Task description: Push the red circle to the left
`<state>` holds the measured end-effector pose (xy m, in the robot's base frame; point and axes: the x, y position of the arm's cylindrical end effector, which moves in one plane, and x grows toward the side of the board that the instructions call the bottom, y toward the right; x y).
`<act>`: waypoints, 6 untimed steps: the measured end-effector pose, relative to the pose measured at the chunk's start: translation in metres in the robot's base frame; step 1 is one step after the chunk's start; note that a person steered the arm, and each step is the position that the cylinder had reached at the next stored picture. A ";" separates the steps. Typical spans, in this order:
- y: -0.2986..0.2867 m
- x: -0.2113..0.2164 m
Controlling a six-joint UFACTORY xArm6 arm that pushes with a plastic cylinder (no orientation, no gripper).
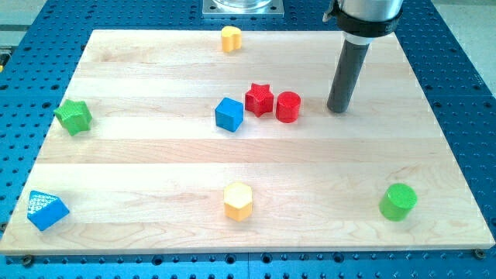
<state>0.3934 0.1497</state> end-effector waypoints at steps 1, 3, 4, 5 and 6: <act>-0.010 0.000; -0.043 0.007; -0.065 0.014; -0.086 0.014; -0.087 0.014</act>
